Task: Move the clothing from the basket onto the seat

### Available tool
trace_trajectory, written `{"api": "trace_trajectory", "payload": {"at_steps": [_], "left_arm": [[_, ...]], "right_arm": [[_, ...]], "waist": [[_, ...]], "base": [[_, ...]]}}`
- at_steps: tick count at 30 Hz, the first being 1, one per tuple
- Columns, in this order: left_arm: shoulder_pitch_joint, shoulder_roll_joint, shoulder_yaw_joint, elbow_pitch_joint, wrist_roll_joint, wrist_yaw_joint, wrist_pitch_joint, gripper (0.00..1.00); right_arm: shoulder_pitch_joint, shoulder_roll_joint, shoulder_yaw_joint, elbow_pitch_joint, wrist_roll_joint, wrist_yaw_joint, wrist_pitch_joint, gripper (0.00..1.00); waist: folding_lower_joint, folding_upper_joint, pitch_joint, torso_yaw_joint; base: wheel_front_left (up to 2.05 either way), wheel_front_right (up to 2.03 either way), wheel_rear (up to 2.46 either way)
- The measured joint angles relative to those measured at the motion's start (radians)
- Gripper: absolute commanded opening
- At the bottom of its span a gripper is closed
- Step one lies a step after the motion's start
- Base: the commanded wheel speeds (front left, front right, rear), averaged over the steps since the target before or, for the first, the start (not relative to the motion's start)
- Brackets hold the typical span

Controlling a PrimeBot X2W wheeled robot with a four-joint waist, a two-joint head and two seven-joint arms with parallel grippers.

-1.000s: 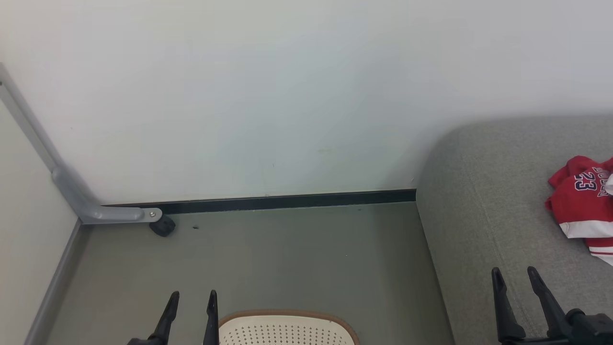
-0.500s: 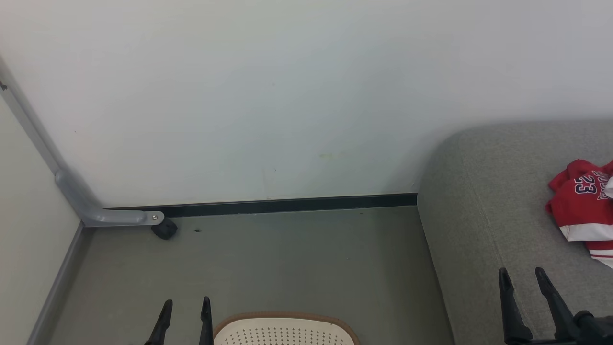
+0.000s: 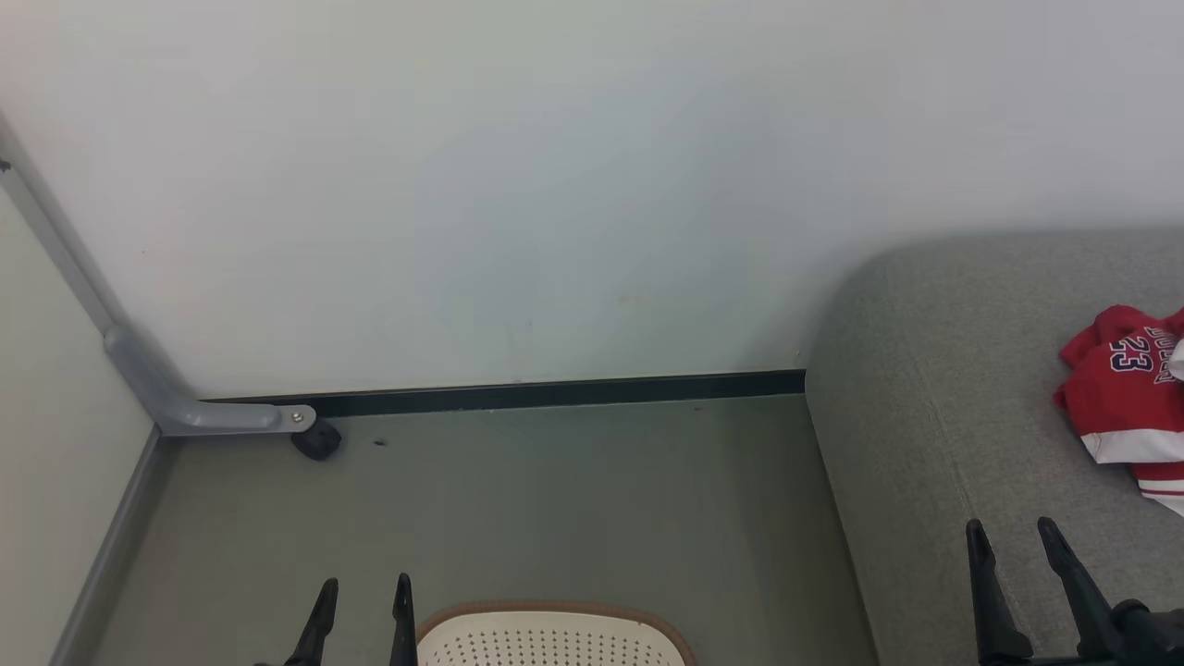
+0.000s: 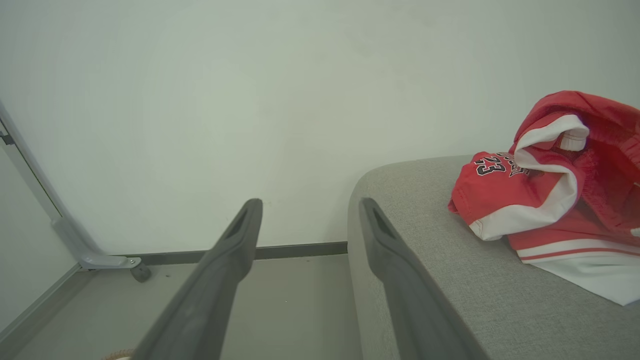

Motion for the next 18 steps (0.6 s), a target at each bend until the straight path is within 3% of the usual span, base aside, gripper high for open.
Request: {"api": "trace_trajectory", "payload": {"at_steps": [18], "left_arm": [[0.0, -0.015, 0.008, 0.0, 0.009, 0.0, 0.016, 1.0]], "right_arm": [[0.0, -0.008, -0.001, -0.027, -0.007, -0.008, 0.02, 1.0]], "waist": [[0.0, 0.0, 0.006, 0.003]], "base": [[0.0, 0.0, 0.0]]}}
